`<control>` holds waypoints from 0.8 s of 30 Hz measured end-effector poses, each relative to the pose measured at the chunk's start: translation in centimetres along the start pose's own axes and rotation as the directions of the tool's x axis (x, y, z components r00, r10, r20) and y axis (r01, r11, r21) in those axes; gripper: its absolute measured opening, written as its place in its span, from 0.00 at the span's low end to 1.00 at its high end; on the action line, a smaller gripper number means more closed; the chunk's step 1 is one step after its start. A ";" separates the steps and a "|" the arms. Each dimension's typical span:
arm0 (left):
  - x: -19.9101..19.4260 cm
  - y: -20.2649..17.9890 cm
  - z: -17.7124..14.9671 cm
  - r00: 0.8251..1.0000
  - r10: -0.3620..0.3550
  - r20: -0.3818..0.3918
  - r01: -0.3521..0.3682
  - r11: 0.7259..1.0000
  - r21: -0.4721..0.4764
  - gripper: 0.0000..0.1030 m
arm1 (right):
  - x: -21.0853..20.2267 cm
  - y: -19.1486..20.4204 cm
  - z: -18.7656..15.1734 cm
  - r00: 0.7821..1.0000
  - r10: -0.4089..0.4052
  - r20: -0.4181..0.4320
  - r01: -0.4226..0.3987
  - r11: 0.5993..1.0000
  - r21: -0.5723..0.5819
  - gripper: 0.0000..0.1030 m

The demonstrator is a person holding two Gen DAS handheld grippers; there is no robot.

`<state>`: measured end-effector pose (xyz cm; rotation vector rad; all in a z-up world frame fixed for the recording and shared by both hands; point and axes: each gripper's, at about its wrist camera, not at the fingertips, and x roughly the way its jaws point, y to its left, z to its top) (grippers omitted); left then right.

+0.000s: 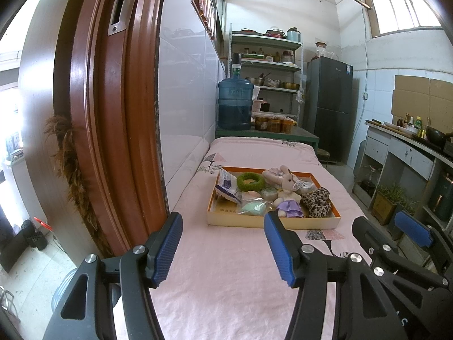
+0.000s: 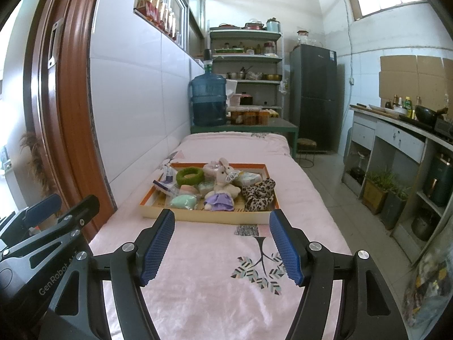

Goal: Organize soft objects

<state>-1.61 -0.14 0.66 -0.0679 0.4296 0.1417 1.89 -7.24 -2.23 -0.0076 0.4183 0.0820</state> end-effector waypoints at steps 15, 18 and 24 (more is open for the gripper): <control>0.0 0.0 0.0 1.000 -0.001 -0.001 0.001 1.000 0.000 0.58 | 0.0 0.0 0.0 1.000 0.000 -0.001 0.000 1.000 0.000 0.69; 0.0 0.0 0.0 1.000 0.003 -0.001 -0.003 1.000 0.001 0.58 | 0.0 -0.1 0.0 1.000 0.000 0.000 0.000 1.000 0.001 0.69; 0.3 0.0 -0.2 1.000 0.013 0.002 -0.013 1.000 0.000 0.58 | 0.0 0.0 0.0 1.000 0.001 -0.001 -0.001 1.000 0.000 0.69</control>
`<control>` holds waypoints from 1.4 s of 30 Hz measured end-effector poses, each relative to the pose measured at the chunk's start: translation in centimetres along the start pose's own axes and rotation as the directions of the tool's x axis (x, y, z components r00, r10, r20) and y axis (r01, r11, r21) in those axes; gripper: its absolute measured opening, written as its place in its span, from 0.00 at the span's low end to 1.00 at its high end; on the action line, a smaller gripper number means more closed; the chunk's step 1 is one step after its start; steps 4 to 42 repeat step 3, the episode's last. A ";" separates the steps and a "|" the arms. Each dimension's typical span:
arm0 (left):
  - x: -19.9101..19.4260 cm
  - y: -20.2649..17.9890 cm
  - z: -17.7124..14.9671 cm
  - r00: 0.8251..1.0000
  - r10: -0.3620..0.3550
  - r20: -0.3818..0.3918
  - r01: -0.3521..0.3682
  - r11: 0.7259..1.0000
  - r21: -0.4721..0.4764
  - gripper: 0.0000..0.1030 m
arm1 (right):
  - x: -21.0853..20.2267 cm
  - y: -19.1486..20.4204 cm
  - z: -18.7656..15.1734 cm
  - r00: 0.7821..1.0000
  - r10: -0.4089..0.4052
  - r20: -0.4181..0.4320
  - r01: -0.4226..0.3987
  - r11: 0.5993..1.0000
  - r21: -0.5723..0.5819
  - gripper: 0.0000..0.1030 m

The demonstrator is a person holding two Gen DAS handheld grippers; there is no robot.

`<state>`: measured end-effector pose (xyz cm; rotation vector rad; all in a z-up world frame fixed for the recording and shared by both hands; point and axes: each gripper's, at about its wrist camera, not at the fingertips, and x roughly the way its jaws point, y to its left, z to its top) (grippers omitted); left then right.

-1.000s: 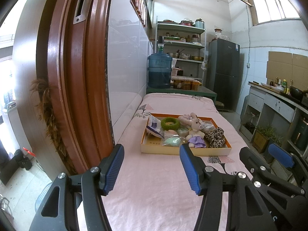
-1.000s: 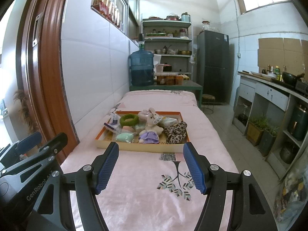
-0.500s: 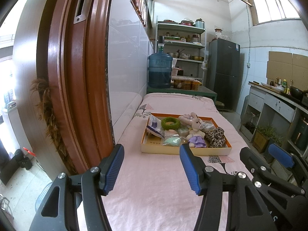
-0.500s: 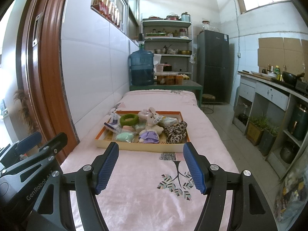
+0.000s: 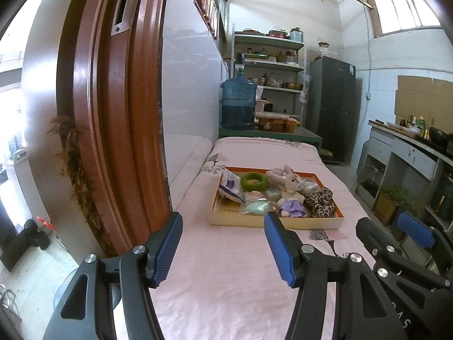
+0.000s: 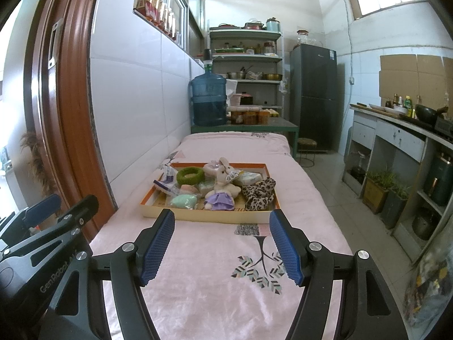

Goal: Organize soft objects

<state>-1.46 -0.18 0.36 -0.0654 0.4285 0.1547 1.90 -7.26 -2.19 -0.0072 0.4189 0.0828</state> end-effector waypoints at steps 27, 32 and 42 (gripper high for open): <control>0.0 0.0 0.0 1.000 -0.002 0.000 0.002 1.000 0.000 0.58 | 0.0 0.0 0.0 1.000 0.000 -0.001 0.000 1.000 0.002 0.69; 0.0 0.0 0.0 1.000 -0.002 0.000 0.002 1.000 0.000 0.58 | 0.0 0.0 0.0 1.000 0.000 -0.001 0.000 1.000 0.002 0.69; 0.0 0.0 0.0 1.000 -0.002 0.000 0.002 1.000 0.000 0.58 | 0.0 0.0 0.0 1.000 0.000 -0.001 0.000 1.000 0.002 0.69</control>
